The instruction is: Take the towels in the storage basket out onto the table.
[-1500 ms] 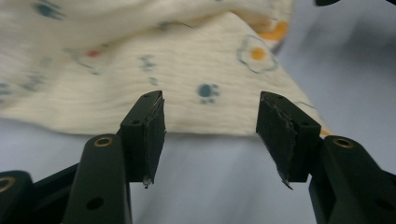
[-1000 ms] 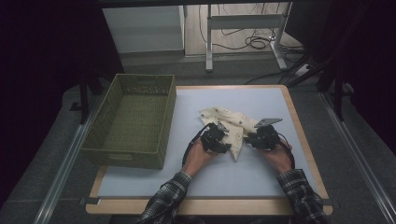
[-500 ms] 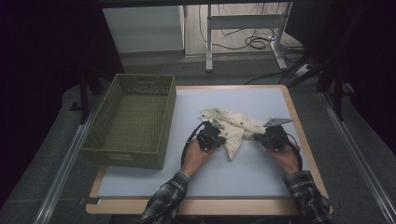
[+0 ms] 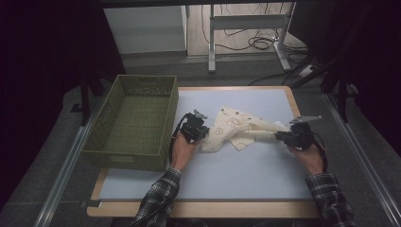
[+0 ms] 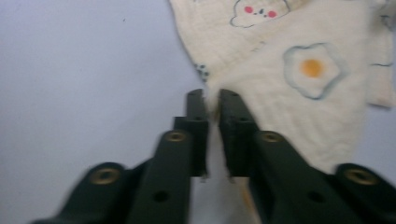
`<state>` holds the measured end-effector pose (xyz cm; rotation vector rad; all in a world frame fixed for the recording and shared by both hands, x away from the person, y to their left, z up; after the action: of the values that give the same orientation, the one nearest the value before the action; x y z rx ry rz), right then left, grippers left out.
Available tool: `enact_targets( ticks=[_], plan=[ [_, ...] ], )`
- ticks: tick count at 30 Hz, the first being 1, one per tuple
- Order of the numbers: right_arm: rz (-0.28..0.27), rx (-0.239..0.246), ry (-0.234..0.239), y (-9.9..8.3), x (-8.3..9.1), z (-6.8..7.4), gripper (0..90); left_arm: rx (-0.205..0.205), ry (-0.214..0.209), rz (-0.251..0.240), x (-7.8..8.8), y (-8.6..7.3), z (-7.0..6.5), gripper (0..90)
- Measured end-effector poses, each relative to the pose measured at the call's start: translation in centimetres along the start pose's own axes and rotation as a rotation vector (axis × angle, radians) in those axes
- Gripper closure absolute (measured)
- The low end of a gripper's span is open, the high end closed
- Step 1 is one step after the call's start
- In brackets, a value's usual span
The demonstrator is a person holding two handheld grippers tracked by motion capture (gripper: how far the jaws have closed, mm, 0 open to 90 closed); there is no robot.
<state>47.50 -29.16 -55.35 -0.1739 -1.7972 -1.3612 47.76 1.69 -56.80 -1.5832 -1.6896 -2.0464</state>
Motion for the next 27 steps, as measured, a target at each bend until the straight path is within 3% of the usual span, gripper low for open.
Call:
enact_targets(
  ticks=[3, 6, 9, 10, 11, 12, 13, 14, 15, 16, 23, 27],
  plan=[
    [-0.023, 0.007, 0.012, 0.3, 0.9, 0.5, 71.8, 0.018, 0.018, -0.036, 0.3, -0.1, 0.2, 65.5],
    [-0.037, 0.022, 0.012, 0.7, 1.6, 1.0, 70.7, 0.015, 0.010, -0.065, 1.0, 0.1, -0.2, 55.7],
    [-0.055, 0.045, 0.054, 1.4, 2.3, 2.8, 70.1, 0.004, -0.008, -0.082, 1.9, 0.0, -1.1, 47.5],
    [-0.055, 0.045, 0.054, 1.4, 2.3, 2.8, 70.1, 0.004, -0.008, -0.082, 1.9, 0.0, -1.1, 44.8],
    [-0.047, 0.064, 0.083, 1.5, 2.0, 4.1, 70.0, -0.005, -0.014, -0.084, 2.1, -0.4, -1.5, 41.5],
    [-0.047, 0.064, 0.083, 1.5, 2.0, 4.1, 70.0, -0.005, -0.014, -0.084, 2.1, -0.4, -1.5, 39.3],
    [-0.040, 0.084, 0.109, 1.5, 1.1, 5.5, 70.0, -0.008, -0.036, -0.086, 2.2, -0.9, -2.1, 37.2],
    [-0.040, 0.084, 0.109, 1.5, 1.1, 5.5, 70.0, -0.008, -0.036, -0.086, 2.2, -0.9, -2.1, 35.2],
    [-0.028, 0.093, 0.143, 1.5, 0.1, 6.9, 70.0, -0.006, -0.058, -0.083, 2.1, -1.6, -2.5, 33.7],
    [-0.028, 0.093, 0.143, 1.5, 0.1, 6.9, 70.0, -0.006, -0.058, -0.083, 2.1, -1.6, -2.5, 32.4],
    [-0.006, 0.119, 0.259, 1.8, -3.8, 12.5, 66.3, -0.020, -0.172, -0.060, 2.0, -4.5, -4.6, 32.6],
    [0.008, 0.152, 0.249, 1.7, -4.7, 13.5, 66.4, -0.019, -0.218, -0.073, 2.6, -5.1, -5.3, 36.6]
  ],
)
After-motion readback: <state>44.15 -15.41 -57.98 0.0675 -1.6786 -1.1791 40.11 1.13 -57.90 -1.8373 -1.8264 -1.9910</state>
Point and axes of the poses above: each handheld gripper's, and its own axes: x roughly backward along the jaws, y roughly out of its top, z roughly to its left, the point moved 9 cm from there along -x, roughly forward along the jaws, and after that the axes turned 6 degrees about -y, right-handed, at the moved point
